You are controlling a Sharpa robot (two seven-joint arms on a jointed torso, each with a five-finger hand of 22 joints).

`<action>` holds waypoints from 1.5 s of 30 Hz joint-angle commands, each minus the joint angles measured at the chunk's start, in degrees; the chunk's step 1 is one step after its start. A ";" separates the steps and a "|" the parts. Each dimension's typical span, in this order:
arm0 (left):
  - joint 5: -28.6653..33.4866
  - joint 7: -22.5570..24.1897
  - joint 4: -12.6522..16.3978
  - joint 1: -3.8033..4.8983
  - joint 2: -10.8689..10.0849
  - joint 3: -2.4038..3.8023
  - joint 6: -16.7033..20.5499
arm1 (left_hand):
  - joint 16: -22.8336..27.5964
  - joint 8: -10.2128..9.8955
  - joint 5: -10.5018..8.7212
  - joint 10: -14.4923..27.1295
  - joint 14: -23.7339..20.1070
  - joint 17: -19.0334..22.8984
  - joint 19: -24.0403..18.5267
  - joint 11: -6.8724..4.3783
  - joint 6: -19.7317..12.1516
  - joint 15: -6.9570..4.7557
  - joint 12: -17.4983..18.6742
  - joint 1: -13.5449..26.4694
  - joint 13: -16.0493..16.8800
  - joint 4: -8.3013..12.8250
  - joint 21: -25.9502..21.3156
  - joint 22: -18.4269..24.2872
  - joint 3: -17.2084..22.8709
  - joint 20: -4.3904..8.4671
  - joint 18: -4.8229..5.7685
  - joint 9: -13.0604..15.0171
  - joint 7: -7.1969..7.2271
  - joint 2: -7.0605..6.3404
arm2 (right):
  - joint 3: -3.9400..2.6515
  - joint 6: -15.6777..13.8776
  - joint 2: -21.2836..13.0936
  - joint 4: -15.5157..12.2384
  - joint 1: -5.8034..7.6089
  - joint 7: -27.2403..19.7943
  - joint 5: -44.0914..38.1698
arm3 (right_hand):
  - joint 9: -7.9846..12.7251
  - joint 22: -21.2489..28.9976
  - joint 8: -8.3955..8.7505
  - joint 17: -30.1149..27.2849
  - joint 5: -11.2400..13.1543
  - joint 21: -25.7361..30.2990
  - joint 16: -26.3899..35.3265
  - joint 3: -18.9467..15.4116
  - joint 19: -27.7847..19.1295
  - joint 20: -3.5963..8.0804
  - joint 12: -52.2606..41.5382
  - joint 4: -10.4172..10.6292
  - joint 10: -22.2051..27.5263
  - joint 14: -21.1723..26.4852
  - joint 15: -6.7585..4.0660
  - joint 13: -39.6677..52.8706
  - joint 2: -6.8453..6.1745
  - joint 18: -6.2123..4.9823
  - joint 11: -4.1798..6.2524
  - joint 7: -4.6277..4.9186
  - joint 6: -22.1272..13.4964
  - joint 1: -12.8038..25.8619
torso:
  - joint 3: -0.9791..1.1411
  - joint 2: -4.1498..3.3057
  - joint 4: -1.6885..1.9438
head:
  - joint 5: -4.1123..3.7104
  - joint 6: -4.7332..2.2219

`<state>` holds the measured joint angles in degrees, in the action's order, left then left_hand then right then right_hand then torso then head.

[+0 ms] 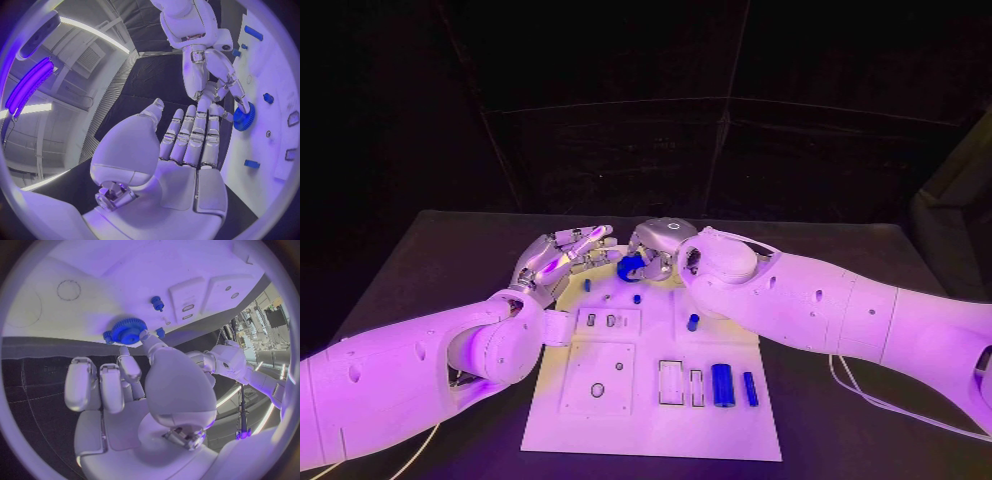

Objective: Assemble the parts on the task board

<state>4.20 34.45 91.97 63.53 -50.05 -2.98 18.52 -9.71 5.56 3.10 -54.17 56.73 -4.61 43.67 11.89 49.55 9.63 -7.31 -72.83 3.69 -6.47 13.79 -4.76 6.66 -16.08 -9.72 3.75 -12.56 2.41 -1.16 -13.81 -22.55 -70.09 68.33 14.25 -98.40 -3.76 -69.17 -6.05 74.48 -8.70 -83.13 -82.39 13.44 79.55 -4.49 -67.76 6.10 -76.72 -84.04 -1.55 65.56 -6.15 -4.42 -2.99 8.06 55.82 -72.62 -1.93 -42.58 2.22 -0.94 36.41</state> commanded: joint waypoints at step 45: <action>-0.09 0.51 -1.37 0.10 -0.08 0.01 -1.12 | 0.31 -0.47 -0.13 -0.21 0.39 0.09 0.24 0.12 -0.16 -0.08 0.45 -0.15 -0.07 0.61 -0.50 0.16 -0.01 0.02 -0.80 -0.04 -2.64 0.60 | 0.13 -4.53 -26.58 -9.92 -0.41 -21.32 30.54 | -0.16 1.12 2.21 -0.37 -5.39 0.34 0.84 -5.88 -0.78 -1.18 3.28 -0.28 2.68 -2.82 0.98 -2.98 0.35 0.03 -0.88 1.06 -3.88 -4.42 | 1.45 0.59 -2.00 | -0.76 -0.70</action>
<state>4.21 34.37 90.65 63.59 -50.19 -3.00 18.31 -9.71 5.32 3.10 -54.17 56.73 -4.57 43.67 11.89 49.55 9.63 -7.05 -72.83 3.69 -6.15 13.52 -4.68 6.66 -16.08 -9.71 3.75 -12.56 2.41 -1.04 -19.54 -49.13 -80.31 67.91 -3.78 -71.21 -3.97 -68.10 -3.97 74.04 -13.85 -83.13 -81.86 7.71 79.02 -5.82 -64.72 6.15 -74.10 -83.93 -0.40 62.64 -5.86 -4.43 -3.97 9.21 51.51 -76.62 -0.65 -41.92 0.39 -1.51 35.70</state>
